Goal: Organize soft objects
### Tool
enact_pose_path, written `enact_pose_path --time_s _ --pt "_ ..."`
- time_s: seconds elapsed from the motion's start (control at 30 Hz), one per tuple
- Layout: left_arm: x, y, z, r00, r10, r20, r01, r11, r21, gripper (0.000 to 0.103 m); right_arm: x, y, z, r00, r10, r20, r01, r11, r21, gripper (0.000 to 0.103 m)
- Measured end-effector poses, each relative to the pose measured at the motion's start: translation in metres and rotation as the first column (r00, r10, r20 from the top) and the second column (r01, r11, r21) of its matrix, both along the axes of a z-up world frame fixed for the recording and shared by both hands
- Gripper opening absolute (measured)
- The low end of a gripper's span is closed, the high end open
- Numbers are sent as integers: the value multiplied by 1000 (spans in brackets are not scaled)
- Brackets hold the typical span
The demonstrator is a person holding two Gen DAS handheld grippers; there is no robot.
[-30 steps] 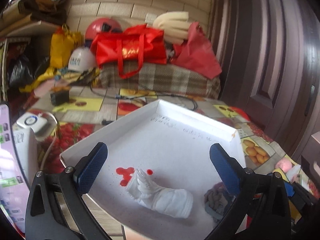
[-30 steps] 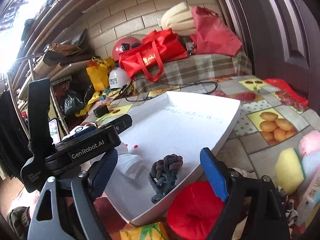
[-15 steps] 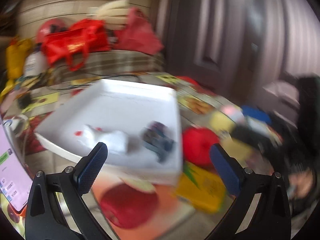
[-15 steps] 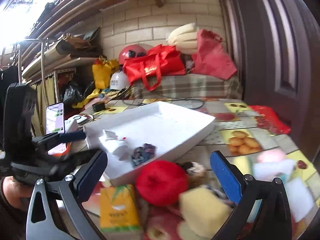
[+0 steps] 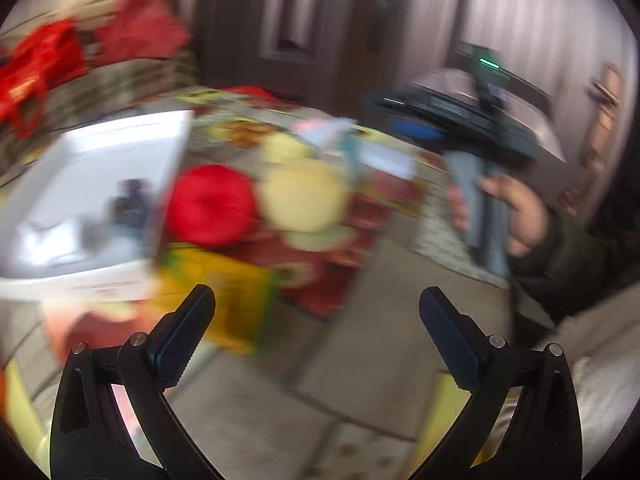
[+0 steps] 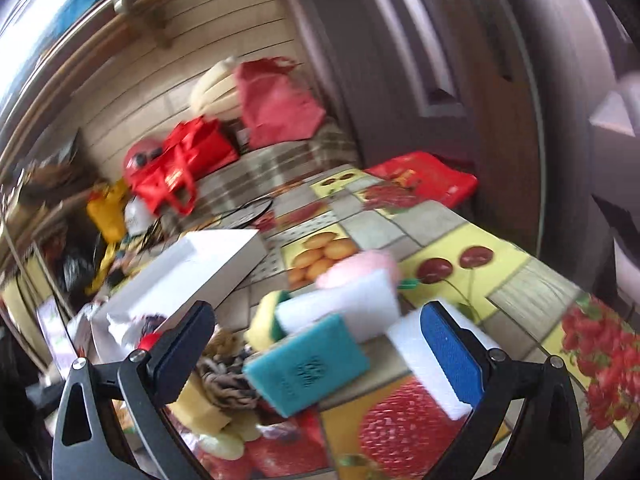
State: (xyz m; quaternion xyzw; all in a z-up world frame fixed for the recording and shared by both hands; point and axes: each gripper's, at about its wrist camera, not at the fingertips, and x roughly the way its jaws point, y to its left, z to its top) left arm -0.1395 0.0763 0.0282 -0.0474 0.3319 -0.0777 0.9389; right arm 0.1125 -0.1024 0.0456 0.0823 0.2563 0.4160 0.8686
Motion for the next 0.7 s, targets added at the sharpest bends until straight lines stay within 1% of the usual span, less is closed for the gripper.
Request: enact_pose_path --time_s 0.03,0.1,0.17,0.2,0.27,0.3,0.33,0.4,0.57,0.7 --pt "4 -11 -1 999 -43 -13 43 999 8 103 2 1 -2 1000 -2 -16 1 1000 -6 103" --pt "16 -29 -3 994 -92 -55 95 994 46 102 2 3 -3 1000 -5 -22 4 1000 -22 103" --pt "33 -46 -12 984 -124 -125 136 987 90 102 -2 5 -2 1000 -2 -10 2 999 -35 103" --pt "46 -56 -18 974 -140 -178 161 981 109 102 -2 4 -2 1000 -2 -5 2 999 -42 103" --pt "65 -67 -29 958 -145 -246 182 974 133 102 -2 7 -3 1000 1 -1 -1 998 -65 103" --pt "71 -72 -29 962 -137 -238 180 969 168 102 -2 9 -3 1000 0 -1 0 997 -77 103" --pt "80 -75 -29 959 -146 -244 188 969 161 102 -1 11 -4 1000 -3 -3 2 996 -86 103" --pt "90 -80 -29 964 -127 -235 173 966 190 102 2 12 -5 1000 -5 -10 4 996 -89 103" --pt "89 -83 -29 966 -122 -230 170 965 200 102 11 10 -9 999 -5 -52 1 997 -74 103" --pt "88 -81 -29 966 -122 -230 170 965 202 102 21 5 -14 994 -3 -111 -2 999 -42 103"
